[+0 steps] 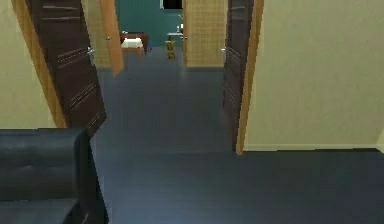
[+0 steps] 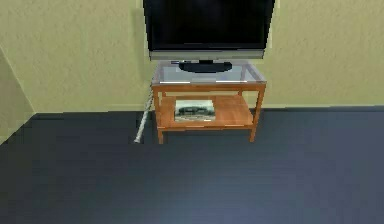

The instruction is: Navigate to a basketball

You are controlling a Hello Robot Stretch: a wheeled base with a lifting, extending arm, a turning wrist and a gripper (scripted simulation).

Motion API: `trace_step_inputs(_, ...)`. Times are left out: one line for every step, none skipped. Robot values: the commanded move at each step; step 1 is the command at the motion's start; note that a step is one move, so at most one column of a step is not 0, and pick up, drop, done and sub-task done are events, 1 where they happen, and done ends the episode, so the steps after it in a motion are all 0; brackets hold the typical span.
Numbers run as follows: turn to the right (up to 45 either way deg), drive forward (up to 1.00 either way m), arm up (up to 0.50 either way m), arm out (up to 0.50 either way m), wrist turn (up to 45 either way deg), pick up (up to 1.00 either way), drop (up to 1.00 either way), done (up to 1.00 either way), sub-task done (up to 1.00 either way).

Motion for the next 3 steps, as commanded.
trace_step_inputs(-3.0,0.0,0.0,0.0,0.0,0.0,0.0,0.0,0.0)
trace_step_inputs(0.0,1.0,0.0,0.0,0.0,0.0,0.0,0.0,0.0)
trace_step_inputs(-3.0,0.0,0.0,0.0,0.0,0.0,0.0,0.0,0.0)
